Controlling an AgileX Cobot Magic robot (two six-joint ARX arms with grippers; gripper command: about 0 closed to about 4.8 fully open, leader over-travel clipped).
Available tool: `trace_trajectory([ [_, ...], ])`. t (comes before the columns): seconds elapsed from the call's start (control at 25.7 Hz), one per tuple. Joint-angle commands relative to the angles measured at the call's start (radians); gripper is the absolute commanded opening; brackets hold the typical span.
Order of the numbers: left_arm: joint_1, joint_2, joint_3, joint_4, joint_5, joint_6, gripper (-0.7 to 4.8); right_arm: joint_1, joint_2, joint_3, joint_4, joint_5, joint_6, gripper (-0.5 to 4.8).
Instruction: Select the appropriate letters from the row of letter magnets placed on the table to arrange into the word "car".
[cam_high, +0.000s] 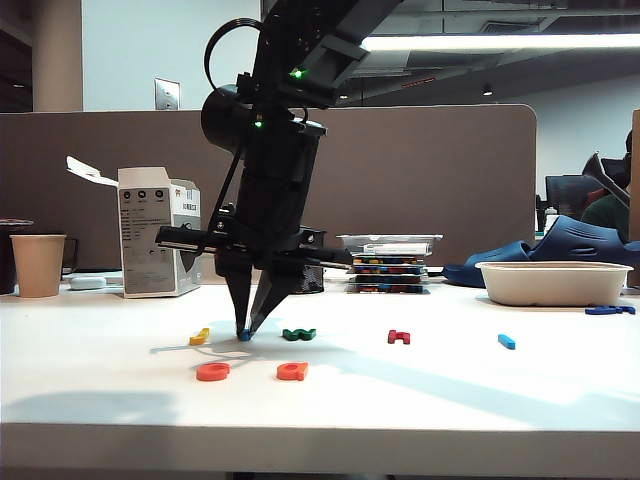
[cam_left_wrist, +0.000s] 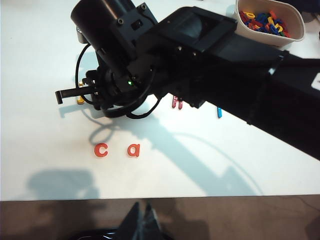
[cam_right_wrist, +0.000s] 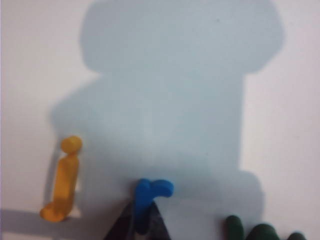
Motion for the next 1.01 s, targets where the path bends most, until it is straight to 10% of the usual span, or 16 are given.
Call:
trace_trajectory([
  [0.04,0.0,-0.002,0.004,0.002,-0.008,0.001,-0.05,0.002,0.007,0.0,-0.011,0.008,-0.001,-0.09],
  [1.01,0.0,-0.002,0.004,0.002,-0.008,0.001,-0.05,0.034,-0.187,0.001,-0.215,0.138,0.098,-0.08],
])
